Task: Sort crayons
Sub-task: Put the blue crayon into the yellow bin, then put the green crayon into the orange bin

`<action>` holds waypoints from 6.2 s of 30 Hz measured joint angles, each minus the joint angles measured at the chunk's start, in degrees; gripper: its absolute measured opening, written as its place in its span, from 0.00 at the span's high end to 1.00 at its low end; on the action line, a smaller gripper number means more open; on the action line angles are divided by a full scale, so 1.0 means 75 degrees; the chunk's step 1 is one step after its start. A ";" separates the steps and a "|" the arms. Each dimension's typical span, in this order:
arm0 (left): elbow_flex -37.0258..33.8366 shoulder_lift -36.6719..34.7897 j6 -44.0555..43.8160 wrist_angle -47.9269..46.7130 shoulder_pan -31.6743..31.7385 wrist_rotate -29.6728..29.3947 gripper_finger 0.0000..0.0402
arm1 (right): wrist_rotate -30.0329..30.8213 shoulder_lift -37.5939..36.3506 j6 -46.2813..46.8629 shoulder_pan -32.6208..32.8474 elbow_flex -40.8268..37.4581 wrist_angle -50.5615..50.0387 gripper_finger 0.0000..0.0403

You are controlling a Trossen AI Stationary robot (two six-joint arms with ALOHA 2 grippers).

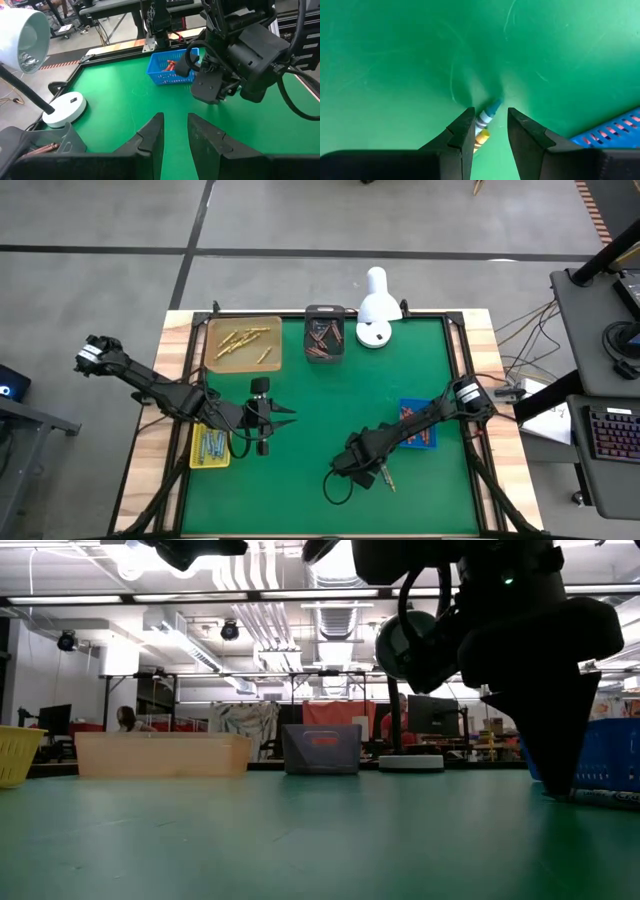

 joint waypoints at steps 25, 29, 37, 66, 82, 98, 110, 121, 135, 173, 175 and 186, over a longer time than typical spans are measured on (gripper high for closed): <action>0.0000 0.0000 -0.0003 -0.0003 0.0000 0.0000 0.83 | -0.0019 -0.0026 -0.0011 0.0000 -0.0381 0.0822 0.83; 0.0000 0.0000 -0.0003 0.0000 0.0000 0.0000 0.83 | -0.0039 -0.0023 -0.0024 0.0000 -0.0385 0.0946 0.92; 0.0000 0.0000 -0.0011 0.0043 0.0000 0.0000 0.83 | 0.0190 -0.0051 -0.0252 0.0006 -0.0208 0.0932 0.98; -0.2411 0.1020 0.0210 0.6948 -0.0015 0.2647 0.83 | 0.3907 -0.2343 -0.7079 0.0397 -0.0114 0.8522 0.98; -0.1427 0.2448 0.0347 0.7018 -0.0020 0.3080 0.70 | 0.2950 -0.2343 -0.7533 -0.0090 -0.0114 0.9153 0.98; -0.1376 0.2314 0.0325 0.6516 -0.0020 0.3082 0.93 | 0.2905 -0.2343 -0.7903 0.0002 -0.0114 0.9160 0.97; -0.1376 0.2061 -0.0268 0.6018 -0.0020 0.2993 0.98 | 0.3065 -0.2378 -0.7774 0.0049 -0.0111 0.8860 0.75; -0.1373 0.0282 -0.3089 0.2251 -0.0022 0.2633 0.98 | 0.3209 -0.2948 -0.7349 0.0035 -0.0108 0.7693 0.69; 0.0704 -0.0035 -0.9391 -0.8079 -0.0563 0.2665 0.99 | 0.3400 -0.3008 -0.7244 0.0032 -0.0105 0.7102 0.70; 0.1725 0.2221 -0.9505 -1.0232 -0.1172 0.4586 0.82 | 0.3399 -0.2993 -0.6351 0.0032 -0.0128 0.5988 0.68; 0.2022 0.2221 -0.9239 -1.0232 -0.1172 0.4045 0.82 | 0.3394 -0.2993 -0.6027 0.0047 -0.0128 0.5729 0.68; 0.3696 0.2212 -0.6245 -0.9378 -0.1163 0.0199 0.83 | 0.3368 -0.2993 -0.4504 0.0087 -0.0131 0.4526 0.71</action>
